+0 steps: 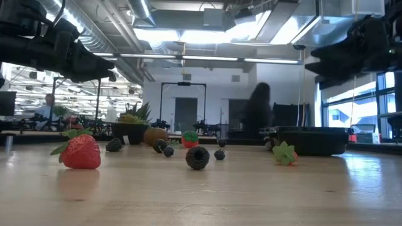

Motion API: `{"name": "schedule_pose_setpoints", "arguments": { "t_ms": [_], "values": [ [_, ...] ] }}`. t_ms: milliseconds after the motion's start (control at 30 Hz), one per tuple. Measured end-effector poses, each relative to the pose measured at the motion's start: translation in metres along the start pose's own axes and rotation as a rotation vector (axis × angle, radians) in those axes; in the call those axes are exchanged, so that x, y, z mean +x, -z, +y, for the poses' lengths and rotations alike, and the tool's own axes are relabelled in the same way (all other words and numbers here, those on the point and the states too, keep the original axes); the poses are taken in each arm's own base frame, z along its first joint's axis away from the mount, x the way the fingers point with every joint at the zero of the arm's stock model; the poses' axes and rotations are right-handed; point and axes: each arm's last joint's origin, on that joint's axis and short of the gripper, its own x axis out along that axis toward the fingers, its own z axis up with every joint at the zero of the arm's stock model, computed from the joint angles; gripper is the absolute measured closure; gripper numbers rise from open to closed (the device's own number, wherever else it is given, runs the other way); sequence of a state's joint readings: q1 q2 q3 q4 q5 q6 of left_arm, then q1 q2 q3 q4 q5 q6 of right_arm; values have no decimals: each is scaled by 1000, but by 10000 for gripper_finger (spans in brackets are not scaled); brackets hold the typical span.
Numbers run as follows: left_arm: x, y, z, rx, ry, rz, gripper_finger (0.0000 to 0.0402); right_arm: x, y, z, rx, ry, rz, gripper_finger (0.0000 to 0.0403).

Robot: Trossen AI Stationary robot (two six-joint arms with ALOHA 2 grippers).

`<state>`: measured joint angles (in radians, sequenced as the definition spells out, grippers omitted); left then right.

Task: Pick and placing Produce into tupperware
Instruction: Put the red strawberry into the black bin

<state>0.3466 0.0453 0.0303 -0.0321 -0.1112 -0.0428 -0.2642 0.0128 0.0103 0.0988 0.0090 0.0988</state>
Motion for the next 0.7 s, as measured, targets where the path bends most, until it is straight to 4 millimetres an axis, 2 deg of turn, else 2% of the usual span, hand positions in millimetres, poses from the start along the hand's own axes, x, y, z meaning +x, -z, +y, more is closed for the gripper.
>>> {"name": "schedule_pose_setpoints", "arguments": {
  "t_ms": [100,200,333,533,700],
  "values": [
    [0,0,0,0,0,0,99,-1,-11,2,-55,-11,-26,97],
    [0,0,0,0,0,0,99,0,-31,6,-79,-34,-24,97],
    [0,0,0,0,0,0,99,9,-57,13,-98,-70,74,97],
    [0,0,0,0,0,0,99,52,-89,29,-187,-83,238,97],
    [0,0,0,0,0,0,99,93,-104,50,-206,-141,398,97]
  ]
}}
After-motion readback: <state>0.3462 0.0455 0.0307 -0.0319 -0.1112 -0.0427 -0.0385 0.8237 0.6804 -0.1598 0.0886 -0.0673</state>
